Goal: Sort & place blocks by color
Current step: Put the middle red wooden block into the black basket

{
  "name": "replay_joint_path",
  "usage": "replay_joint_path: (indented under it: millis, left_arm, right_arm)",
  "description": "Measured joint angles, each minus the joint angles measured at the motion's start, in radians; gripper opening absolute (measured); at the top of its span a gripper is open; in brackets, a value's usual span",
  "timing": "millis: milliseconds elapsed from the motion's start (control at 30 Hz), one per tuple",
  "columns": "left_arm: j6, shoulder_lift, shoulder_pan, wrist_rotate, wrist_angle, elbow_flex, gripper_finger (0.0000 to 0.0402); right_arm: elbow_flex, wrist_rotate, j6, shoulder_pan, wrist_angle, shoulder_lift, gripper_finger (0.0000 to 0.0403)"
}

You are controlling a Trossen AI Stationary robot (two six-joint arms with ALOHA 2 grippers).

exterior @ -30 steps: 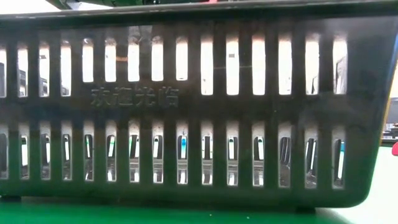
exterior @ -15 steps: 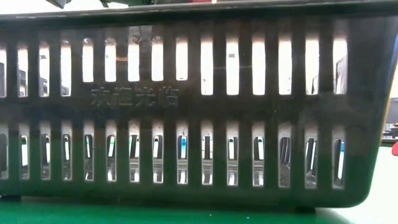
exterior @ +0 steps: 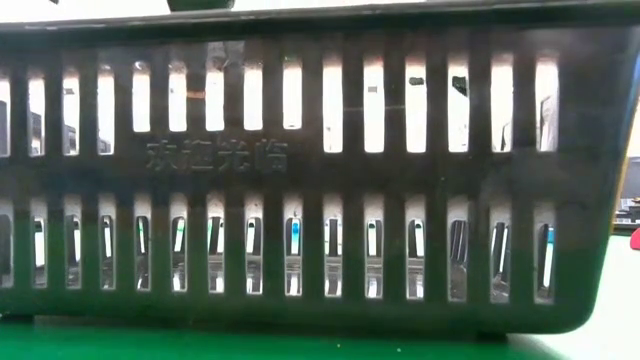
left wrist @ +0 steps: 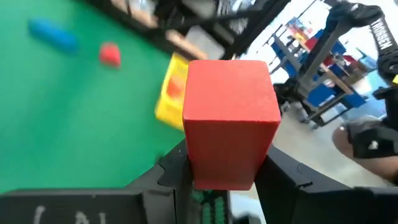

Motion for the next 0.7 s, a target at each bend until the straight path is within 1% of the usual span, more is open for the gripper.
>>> replay_joint_path:
  millis: [133, 267, 333, 400, 700]
  left_arm:
    - [-0.152, 0.076, -0.039, 0.005, 0.000, 0.000, 0.0132]
    - [-0.276, 0.157, -0.061, 0.064, 0.072, 0.000, 0.0132]
    - [-0.298, 0.189, -0.065, 0.094, 0.130, 0.000, 0.0132]
    - [-0.308, 0.207, -0.068, 0.107, 0.151, 0.000, 0.0132]
    - [-0.315, 0.215, -0.084, 0.127, 0.090, 0.000, 0.0132]
  right_arm:
    - [0.000, 0.000, 0.003, 0.017, -0.019, 0.000, 0.0270]
    - [0.000, 0.002, 0.003, 0.026, -0.020, 0.000, 0.0270]
    - [0.000, 0.003, 0.003, 0.026, -0.019, 0.000, 0.0270]
    - [0.000, 0.003, 0.003, 0.026, -0.020, 0.000, 0.0270]
    - [0.000, 0.003, 0.003, 0.026, -0.020, 0.000, 0.0270]
